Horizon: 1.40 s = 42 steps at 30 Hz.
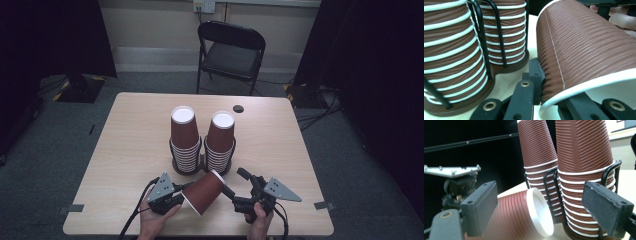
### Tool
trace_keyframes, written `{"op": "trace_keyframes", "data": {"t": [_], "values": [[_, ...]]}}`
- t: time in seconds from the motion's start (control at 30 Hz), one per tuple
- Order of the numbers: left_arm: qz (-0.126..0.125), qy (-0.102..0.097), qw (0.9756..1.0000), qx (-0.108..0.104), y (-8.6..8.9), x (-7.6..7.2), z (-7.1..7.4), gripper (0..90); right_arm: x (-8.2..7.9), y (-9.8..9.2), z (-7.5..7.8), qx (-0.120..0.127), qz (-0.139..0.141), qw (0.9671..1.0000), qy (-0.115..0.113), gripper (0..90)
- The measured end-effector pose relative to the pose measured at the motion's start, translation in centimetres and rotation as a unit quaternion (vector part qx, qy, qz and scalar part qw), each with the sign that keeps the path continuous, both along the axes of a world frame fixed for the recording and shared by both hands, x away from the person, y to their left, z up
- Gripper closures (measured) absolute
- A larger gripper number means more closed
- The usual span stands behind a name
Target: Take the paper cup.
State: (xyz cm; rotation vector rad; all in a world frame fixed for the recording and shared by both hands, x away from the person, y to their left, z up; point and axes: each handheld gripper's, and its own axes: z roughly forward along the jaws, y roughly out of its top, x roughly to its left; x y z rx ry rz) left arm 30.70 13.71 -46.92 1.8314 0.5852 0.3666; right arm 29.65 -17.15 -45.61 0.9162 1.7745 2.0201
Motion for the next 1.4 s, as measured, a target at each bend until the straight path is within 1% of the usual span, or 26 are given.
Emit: {"op": "trace_keyframes", "data": {"t": [0.03,0.1,0.13,0.2,0.27,0.3,0.33,0.37,0.43,0.47,0.53,0.6,0.63,0.67,0.7,0.77,0.87,0.9,0.97,1.03,1.1,1.13,1.23,1.3,1.33,1.4], "values": [[0.001,0.001,1.0,0.003,0.1,0.0,0.1,85.8,-0.1,0.0,-0.1,-0.009,-0.002,1.0,-0.003,12.5],[-0.001,0.006,0.9999,0.012,0.1,0.2,0.3,85.8,-0.2,0.2,-0.4,-0.012,-0.003,0.9999,-0.007,15.0],[0.0,0.009,0.9997,0.023,0.2,0.3,0.5,85.8,-0.3,0.2,-0.5,-0.01,-0.002,0.9999,-0.009,15.7],[-0.003,0.016,0.9995,0.027,0.2,0.5,0.6,85.8,-0.5,0.2,-0.7,-0.005,-0.005,0.9999,-0.012,16.3],[-0.008,0.027,0.9988,0.039,0.3,0.8,0.9,85.8,-0.7,0.2,-0.8,0.002,-0.003,0.9999,-0.015,16.8],[-0.011,0.028,0.9984,0.047,0.2,0.9,1.0,85.8,-0.7,0.3,-0.8,-0.001,0.001,0.9999,-0.016,18.1],[-0.014,0.035,0.9977,0.056,0.2,1.0,1.1,85.8,-0.8,0.3,-0.7,-0.009,0.002,0.9999,-0.012,18.2],[-0.019,0.038,0.9972,0.062,0.1,1.1,1.2,85.8,-0.9,0.4,-0.6,-0.032,0.006,0.9994,-0.009,18.3],[-0.028,0.043,0.9952,0.083,-0.2,1.2,1.6,85.9,-0.9,0.6,-0.6,-0.063,0.012,0.9979,-0.007,18.2],[-0.029,0.044,0.9943,0.092,-0.3,1.3,1.7,85.9,-1.0,0.7,-0.6,-0.081,0.008,0.9966,-0.013,18.3],[-0.031,0.049,0.9936,0.097,-0.4,1.3,1.9,85.9,-1.2,1.0,-0.6,-0.102,-0.001,0.9945,-0.025,18.3],[-0.035,0.052,0.9926,0.104,-0.5,1.5,2.1,85.9,-1.1,1.1,-0.6,-0.131,0.023,0.9903,-0.041,18.3],[-0.036,0.053,0.9915,0.113,-0.6,1.6,2.3,85.8,-1.0,1.2,-0.6,-0.141,0.038,0.9881,-0.048,18.3],[-0.033,0.058,0.9909,0.117,-0.6,1.7,2.4,85.9,-1.0,1.3,-0.6,-0.155,0.043,0.986,-0.045,18.3],[-0.033,0.059,0.9904,0.121,-0.7,1.8,2.6,85.9,-1.1,1.3,-0.6,-0.162,0.048,0.9846,-0.045,18.4],[-0.035,0.07,0.9891,0.125,-0.7,2.0,2.8,85.9,-1.2,1.3,-0.6,-0.164,0.065,0.983,-0.053,18.3],[-0.037,0.082,0.9859,0.142,-1.0,2.3,3.2,85.9,-1.4,1.4,-0.6,-0.164,0.071,0.982,-0.061,17.8],[-0.039,0.083,0.9846,0.149,-1.0,2.4,3.3,86.0,-1.5,1.4,-0.6,-0.169,0.074,0.9805,-0.067,17.0],[-0.041,0.088,0.9829,0.156,-1.1,2.5,3.5,86.0,-1.6,1.6,-0.5,-0.187,0.093,0.9758,-0.065,14.8],[-0.042,0.092,0.9806,0.168,-1.2,2.6,3.7,86.0,-1.7,1.8,-0.6,-0.204,0.089,0.9726,-0.066,14.9],[-0.045,0.098,0.9797,0.169,-1.6,2.7,3.8,86.0,-1.6,1.9,-0.7,-0.221,0.086,0.969,-0.069,14.0],[-0.049,0.103,0.9764,0.184,-1.7,2.8,3.9,85.9,-1.6,2.0,-0.8,-0.229,0.085,0.9669,-0.073,13.5],[-0.056,0.116,0.972,0.197,-2.1,3.1,3.7,85.9,-1.7,2.4,-1.0,-0.259,0.079,0.9582,-0.09,13.3],[-0.056,0.125,0.9707,0.198,-2.2,3.2,3.7,86.0,-1.8,2.7,-1.0,-0.277,0.077,0.9527,-0.099,13.1],[-0.058,0.132,0.9694,0.199,-2.3,3.3,3.7,86.0,-1.8,2.8,-1.1,-0.287,0.08,0.9489,-0.105,13.1],[-0.06,0.139,0.9682,0.199,-2.3,3.5,3.7,85.9,-1.8,3.0,-1.1,-0.305,0.079,0.942,-0.115,11.5]]}}
